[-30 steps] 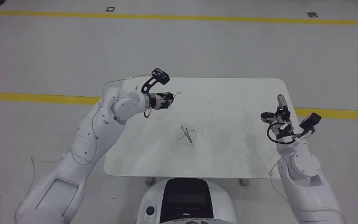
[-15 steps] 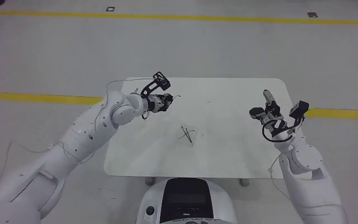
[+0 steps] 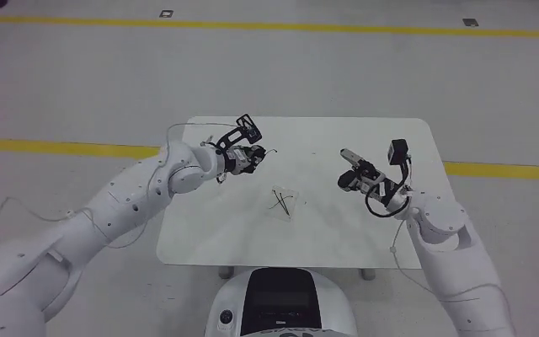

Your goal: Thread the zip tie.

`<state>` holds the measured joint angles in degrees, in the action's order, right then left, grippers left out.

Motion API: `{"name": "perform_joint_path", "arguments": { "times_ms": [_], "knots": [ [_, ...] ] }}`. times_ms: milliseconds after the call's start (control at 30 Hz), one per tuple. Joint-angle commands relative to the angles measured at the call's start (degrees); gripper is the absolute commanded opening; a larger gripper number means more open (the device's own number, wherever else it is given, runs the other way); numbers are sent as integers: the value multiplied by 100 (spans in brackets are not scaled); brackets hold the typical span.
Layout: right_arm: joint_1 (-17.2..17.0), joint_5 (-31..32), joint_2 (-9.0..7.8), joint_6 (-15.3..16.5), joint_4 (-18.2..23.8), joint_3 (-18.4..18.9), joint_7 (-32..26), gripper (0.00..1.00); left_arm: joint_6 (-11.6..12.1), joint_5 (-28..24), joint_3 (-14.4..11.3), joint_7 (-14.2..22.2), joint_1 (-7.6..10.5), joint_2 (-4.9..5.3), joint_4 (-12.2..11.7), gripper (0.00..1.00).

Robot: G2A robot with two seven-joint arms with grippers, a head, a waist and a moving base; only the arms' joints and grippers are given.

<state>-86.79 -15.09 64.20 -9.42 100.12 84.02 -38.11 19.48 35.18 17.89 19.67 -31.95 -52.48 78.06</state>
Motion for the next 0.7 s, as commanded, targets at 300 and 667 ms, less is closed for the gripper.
{"name": "perform_joint_path", "arguments": {
  "times_ms": [300,667],
  "knots": [
    [584,-1847,137,-537,-1001,-612,-843,100,0,584,-193,-559,-58,35,297,0],
    [920,-2336,222,-604,-1402,-933,-899,100,0,511,-321,-847,-51,82,265,0]
  ]
}}
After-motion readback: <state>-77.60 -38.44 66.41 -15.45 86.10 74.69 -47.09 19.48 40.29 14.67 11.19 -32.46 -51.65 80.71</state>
